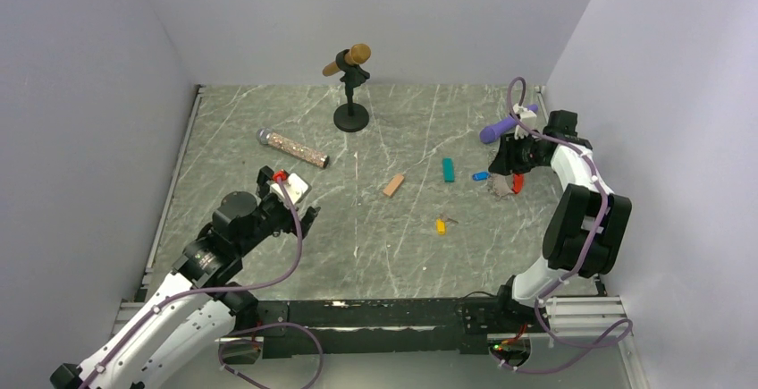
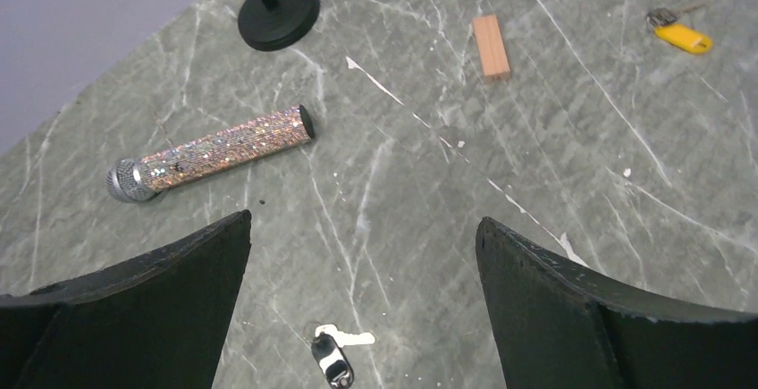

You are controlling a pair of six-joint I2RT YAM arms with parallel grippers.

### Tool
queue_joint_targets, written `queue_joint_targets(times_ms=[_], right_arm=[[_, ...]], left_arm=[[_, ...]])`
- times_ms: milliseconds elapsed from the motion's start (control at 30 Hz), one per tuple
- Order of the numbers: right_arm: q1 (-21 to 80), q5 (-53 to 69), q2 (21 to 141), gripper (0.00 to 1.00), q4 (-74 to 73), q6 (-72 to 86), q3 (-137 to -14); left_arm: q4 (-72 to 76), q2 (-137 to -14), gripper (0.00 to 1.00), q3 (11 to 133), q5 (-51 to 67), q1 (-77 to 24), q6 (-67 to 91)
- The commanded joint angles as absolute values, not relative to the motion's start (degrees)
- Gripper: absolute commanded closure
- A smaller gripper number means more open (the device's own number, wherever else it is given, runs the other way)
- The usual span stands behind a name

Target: Put the keys on the keyring

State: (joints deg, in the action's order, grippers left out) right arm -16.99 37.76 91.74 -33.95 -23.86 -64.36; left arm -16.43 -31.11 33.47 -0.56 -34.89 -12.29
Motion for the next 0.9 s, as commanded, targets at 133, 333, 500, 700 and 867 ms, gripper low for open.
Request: queue_joint_targets(times_ms=[133,333,500,700,867], right_arm=[[-17.0,40.8,92.5,0.55,-38.2,-31.6,-68.4],[-17.0,43.2,94.0,0.54,-39.8,-38.7,-70.7],[-17.0,44.6,95.0,0.53,-37.4,-38.5,-72.4],[-16.9,39.5,99.1,0.53,-37.9,-38.7,-74.8],[-16.9,32.9,103.0,0.55,-38.7,-39.2,-78.2]], left_arm=[[-16.1,-30.7,0.01,34.6,1.9,-34.5,-11.9],[-16.1,-32.7,0.00,35.0,2.7,-33.6,-12.0],[-16.0,-33.6,0.01,35.1,3.3,-32.9,-12.0],[-15.7,-34.3,0.01,35.4,5.3,-31.5,-11.9],[-15.5,-34.1,0.01,35.5,6.4,-30.8,-11.7]])
